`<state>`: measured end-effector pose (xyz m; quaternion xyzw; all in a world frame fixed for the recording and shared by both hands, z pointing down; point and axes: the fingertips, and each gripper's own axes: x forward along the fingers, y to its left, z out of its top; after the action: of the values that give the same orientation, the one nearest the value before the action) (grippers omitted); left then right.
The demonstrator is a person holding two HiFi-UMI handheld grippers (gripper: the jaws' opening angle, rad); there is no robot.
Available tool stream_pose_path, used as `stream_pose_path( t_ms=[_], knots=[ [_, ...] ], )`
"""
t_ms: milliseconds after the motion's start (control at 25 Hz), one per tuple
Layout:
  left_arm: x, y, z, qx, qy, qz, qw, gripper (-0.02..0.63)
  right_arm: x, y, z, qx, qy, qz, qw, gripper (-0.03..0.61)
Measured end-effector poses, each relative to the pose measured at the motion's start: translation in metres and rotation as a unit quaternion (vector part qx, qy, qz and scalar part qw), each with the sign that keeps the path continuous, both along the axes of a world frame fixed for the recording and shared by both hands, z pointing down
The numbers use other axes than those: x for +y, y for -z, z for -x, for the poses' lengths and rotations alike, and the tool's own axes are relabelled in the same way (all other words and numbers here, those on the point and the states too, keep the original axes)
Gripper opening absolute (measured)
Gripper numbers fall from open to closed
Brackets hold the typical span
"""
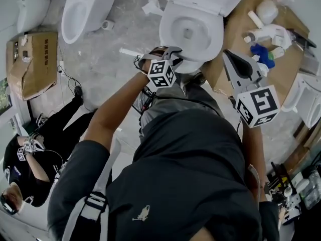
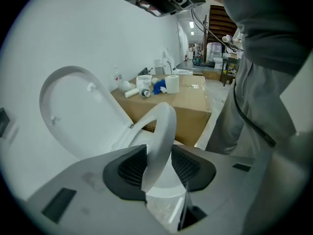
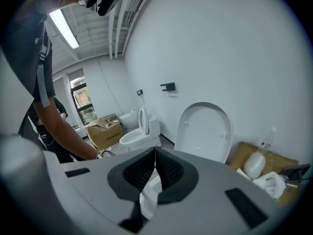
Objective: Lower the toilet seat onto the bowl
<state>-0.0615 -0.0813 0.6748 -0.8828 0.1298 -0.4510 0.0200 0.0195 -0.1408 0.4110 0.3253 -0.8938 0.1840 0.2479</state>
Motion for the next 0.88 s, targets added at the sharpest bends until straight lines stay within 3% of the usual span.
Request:
stream_pose_path(
  t_ms=[160,320,880],
  knots=[
    [0.03,-0.031,0.003,-0.02,-0.026,0.041,0.9986,0.158,0.001,-0.006,0.002,0.005,0.0,0.009,1.0,0.008],
    [0.055,-0.06,0.006,-0.023,-0.027,0.117,0.9925,0.156,-0.001,-0.012,0.003,0.007,-0.004,0.017,1.0,0.008],
    [0.109,-0.165,0.012,-0.085,-0.055,0.287,0.9527,0.122,0.006,-0.062,-0.012,0.022,-0.04,0.074,0.996,0.008]
  ],
)
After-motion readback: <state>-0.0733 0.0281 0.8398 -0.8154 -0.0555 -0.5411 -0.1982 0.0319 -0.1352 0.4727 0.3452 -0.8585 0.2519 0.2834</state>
